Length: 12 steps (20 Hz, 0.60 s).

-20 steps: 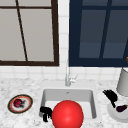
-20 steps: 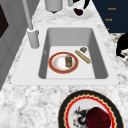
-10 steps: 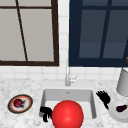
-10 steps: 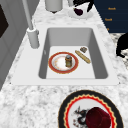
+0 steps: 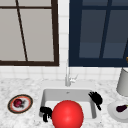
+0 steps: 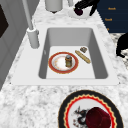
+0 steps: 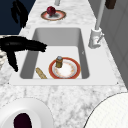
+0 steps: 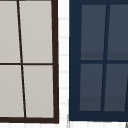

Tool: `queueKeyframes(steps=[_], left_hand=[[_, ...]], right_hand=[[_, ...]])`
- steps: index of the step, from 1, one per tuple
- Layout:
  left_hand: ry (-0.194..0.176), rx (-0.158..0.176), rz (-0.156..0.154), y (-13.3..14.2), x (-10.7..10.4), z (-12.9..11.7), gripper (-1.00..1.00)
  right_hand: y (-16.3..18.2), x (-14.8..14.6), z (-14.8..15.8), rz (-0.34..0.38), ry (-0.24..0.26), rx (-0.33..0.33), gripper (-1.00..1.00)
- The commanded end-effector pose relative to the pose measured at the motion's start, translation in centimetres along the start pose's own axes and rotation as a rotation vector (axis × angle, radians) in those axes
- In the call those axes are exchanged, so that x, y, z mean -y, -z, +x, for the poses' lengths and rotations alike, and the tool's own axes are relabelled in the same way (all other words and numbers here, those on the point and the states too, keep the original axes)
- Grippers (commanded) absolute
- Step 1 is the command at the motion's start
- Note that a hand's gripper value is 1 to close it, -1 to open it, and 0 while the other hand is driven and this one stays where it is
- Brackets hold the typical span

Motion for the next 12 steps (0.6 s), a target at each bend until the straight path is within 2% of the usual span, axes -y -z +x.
queueKeyframes(steps=[1, 2, 4, 5, 8, 10, 12], left_hand=[[0.000, 0.000, 0.000, 0.0, 0.0, 0.0, 0.00], [0.000, 0.000, 0.000, 0.0, 0.0, 0.0, 0.00], [0.000, 0.000, 0.000, 0.0, 0.0, 0.0, 0.00], [0.000, 0.000, 0.000, 0.0, 0.0, 0.0, 0.00], [0.000, 0.000, 0.000, 0.0, 0.0, 0.0, 0.00], [0.000, 0.000, 0.000, 0.0, 0.0, 0.0, 0.00], [0.000, 0.000, 0.000, 0.0, 0.0, 0.0, 0.00]], right_hand=[[-0.5, 0.0, 0.7, -0.003, 0.012, -0.004, -1.00], [-0.5, 0.1, 0.6, 0.002, 0.006, -0.011, -1.00], [0.0, 0.3, 1.4, 0.002, -0.008, 0.023, -1.00], [-0.2, 0.2, 1.2, -0.003, 0.012, 0.028, -1.00], [0.3, 1.4, 2.0, -0.016, -0.002, 0.038, -1.00], [0.8, 1.9, 1.9, -0.005, 0.009, 0.064, -1.00], [0.1, 2.1, 1.8, -0.032, 0.012, 0.113, -1.00]])
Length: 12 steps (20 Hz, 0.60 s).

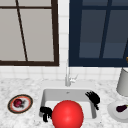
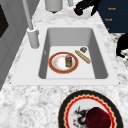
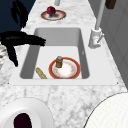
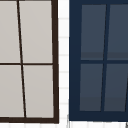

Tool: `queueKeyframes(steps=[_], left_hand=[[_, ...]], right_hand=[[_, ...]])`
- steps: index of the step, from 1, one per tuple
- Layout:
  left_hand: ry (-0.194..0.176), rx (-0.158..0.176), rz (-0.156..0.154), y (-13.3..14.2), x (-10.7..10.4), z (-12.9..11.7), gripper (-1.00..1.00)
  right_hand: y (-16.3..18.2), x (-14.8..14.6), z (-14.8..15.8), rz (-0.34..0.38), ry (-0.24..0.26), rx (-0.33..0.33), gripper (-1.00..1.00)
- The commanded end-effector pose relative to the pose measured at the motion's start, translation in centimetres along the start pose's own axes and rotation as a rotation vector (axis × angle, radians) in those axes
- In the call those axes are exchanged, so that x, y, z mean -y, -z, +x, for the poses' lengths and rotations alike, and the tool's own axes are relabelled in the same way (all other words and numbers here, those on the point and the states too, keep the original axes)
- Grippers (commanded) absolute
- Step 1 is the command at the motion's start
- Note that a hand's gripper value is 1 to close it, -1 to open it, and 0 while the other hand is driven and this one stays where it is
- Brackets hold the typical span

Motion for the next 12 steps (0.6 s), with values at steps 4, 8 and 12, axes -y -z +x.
queueKeyframes(steps=[4, 8, 12], left_hand=[[0.000, 0.000, 0.000, 0.0, 0.0, 0.0, 0.00], [0.000, 0.000, 0.000, 0.0, 0.0, 0.0, 0.00], [0.000, 0.000, 0.000, 0.0, 0.0, 0.0, 0.00]], right_hand=[[-0.1, 1.5, 0.3, -0.067, 0.019, 0.078, -1.00], [2.1, 3.4, -0.1, -0.099, 0.040, 0.053, -1.00], [5.1, 4.9, -0.1, -0.117, 0.049, 0.044, -1.00]])
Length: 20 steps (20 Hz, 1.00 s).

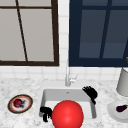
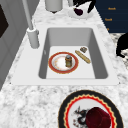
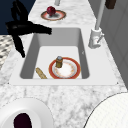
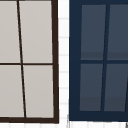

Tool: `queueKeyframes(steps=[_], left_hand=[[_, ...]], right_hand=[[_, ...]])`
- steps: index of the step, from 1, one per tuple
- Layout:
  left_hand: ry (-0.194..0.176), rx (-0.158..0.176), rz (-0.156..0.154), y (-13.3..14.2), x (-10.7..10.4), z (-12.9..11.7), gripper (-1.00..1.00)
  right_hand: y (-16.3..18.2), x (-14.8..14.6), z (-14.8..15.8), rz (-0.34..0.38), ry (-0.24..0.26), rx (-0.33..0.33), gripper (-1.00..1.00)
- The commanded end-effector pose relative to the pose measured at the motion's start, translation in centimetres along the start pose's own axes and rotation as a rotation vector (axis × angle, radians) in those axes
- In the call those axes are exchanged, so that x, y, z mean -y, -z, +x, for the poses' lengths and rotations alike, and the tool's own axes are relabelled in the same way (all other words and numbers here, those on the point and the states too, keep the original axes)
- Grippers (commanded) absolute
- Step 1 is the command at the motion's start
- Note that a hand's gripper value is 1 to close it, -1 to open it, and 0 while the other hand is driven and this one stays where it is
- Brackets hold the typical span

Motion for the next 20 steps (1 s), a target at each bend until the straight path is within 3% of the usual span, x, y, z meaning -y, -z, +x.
queueKeyframes(steps=[1, 8, 17, 20], left_hand=[[0.000, 0.000, 0.000, 0.0, 0.0, 0.0, 0.00], [0.000, 0.000, 0.000, 0.0, 0.0, 0.0, 0.00], [0.000, 0.000, 0.000, 0.0, 0.0, 0.0, 0.00], [0.000, 0.000, 0.000, 0.0, 0.0, 0.0, 0.00]], right_hand=[[2.8, 1.4, -0.4, -0.071, 0.041, -0.009, -1.00], [8.1, 3.6, -1.1, -0.121, 0.073, -0.009, -1.00], [15.7, 5.0, -2.6, -0.099, 0.078, -0.006, -1.00], [17.8, 5.2, -2.8, -0.049, 0.098, 0.003, -1.00]])
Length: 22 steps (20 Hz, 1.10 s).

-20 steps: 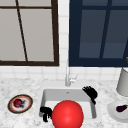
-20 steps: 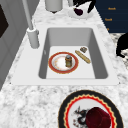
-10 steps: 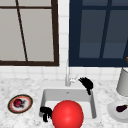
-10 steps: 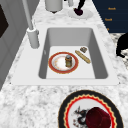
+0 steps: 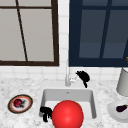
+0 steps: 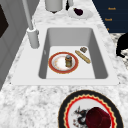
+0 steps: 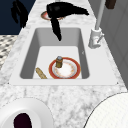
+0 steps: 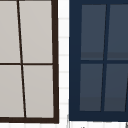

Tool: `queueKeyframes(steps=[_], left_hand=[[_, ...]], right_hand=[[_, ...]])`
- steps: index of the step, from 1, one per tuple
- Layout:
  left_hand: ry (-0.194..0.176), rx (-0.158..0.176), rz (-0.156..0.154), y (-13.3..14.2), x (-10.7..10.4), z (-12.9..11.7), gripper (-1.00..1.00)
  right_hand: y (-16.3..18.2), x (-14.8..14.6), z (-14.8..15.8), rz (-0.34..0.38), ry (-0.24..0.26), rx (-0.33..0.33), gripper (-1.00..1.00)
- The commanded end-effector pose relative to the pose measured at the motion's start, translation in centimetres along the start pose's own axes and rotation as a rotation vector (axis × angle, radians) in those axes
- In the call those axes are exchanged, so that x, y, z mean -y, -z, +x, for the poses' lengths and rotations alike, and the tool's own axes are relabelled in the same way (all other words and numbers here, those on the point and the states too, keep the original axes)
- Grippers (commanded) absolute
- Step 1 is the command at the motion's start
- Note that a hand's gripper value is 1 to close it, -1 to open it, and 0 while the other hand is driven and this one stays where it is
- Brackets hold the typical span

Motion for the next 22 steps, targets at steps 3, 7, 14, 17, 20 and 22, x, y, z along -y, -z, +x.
queueKeyframes(steps=[3, 7, 14, 17, 20, 22], left_hand=[[0.000, 0.000, 0.000, 0.0, 0.0, 0.0, 0.00], [0.000, 0.000, 0.000, 0.0, 0.0, 0.0, 0.00], [0.000, 0.000, 0.000, 0.0, 0.0, 0.0, 0.00], [0.000, 0.000, 0.000, 0.0, 0.0, 0.0, 0.00], [0.000, 0.000, 0.000, 0.0, 0.0, 0.0, 0.00], [0.000, 0.000, 0.000, 0.0, 0.0, 0.0, 0.00]], right_hand=[[4.0, -0.1, -1.1, 0.074, 0.037, 0.013, -1.00], [6.4, -0.9, -1.7, 0.122, 0.059, 0.009, -1.00], [11.9, -1.8, -3.4, 0.159, 0.100, 0.007, -1.00], [13.3, -2.0, -3.5, 0.228, 0.104, 0.020, -1.00], [14.7, -2.5, -3.8, 0.258, 0.114, 0.032, -1.00], [15.1, -3.2, -3.7, 0.288, 0.124, 0.030, -1.00]])
